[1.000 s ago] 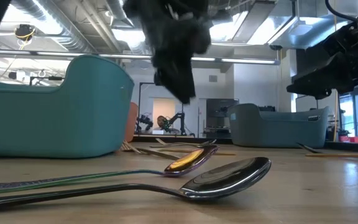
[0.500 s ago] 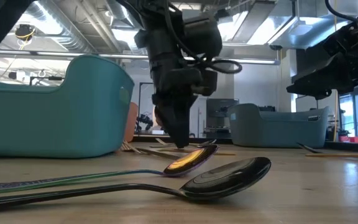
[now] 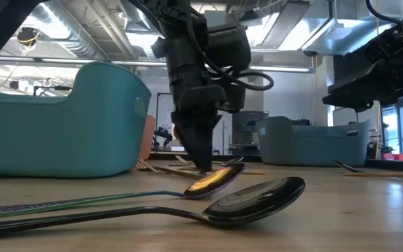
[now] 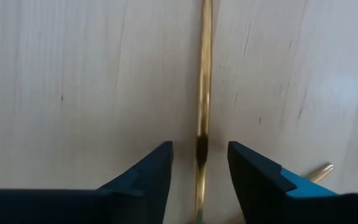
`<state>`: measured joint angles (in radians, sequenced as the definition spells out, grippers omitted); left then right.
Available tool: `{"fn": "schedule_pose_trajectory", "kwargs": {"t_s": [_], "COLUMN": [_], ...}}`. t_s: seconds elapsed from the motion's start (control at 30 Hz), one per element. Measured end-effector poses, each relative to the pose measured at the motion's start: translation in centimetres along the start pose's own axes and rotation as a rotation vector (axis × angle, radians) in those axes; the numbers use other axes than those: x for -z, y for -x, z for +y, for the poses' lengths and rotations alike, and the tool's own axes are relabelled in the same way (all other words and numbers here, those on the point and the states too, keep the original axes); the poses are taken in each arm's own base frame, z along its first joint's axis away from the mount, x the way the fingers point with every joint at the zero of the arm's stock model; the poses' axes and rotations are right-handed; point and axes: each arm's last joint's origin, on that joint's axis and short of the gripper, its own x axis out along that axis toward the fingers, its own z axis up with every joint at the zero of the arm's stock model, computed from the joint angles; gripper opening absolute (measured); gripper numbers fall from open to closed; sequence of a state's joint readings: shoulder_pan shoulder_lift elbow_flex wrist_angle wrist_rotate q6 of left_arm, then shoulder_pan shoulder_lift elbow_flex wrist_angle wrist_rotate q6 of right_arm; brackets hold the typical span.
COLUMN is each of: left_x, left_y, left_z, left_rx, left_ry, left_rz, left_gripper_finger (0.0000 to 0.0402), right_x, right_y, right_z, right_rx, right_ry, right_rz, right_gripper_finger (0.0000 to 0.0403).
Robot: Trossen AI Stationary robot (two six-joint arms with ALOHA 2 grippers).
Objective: Sort silverware by color (type)
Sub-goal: Put the middle left yellow fork into the orange bin
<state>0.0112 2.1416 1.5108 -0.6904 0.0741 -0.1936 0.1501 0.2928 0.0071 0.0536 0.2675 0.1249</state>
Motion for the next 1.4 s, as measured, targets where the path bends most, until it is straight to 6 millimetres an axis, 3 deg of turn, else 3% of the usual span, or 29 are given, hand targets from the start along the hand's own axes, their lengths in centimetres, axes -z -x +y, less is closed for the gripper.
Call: {"fn": "schedule_pose_trajectory", "kwargs": {"t_s": [0.33,0.5,0.83,1.4], "left_x": [0.0,-0.2,-0.5,-3.7], "left_y": [-0.1,-0.2,0.4,2.2], "left_z": [0.0,-0.4,-0.9,-3.4], "left_rx": [-0.058,-0.058,-0.075,-0.004], "left_ry": [-0.060,-0.095,-0.075,-0.126], "left_rz": [-0.014,-0.042,-0.095,-0.498], "left_gripper_finger": [0.0046,0.0015,0.0019,0.0020], "right_x": [0.0,0.0,0.0,0.0], "right_y": [0.0,0.0,0.0,0.0], "right_z": [0.0,0.0,0.0,0.0], "right_rx": [-0.005,-0.006,-0.006,-0.010], "right_ry": [-0.001,-0.001,-0.001,-0.001], "right_rz": [0.001,0.001,0.002,0.002], "right_gripper_finger": [0.0188,0.0188,0.0188,0.0188]}}
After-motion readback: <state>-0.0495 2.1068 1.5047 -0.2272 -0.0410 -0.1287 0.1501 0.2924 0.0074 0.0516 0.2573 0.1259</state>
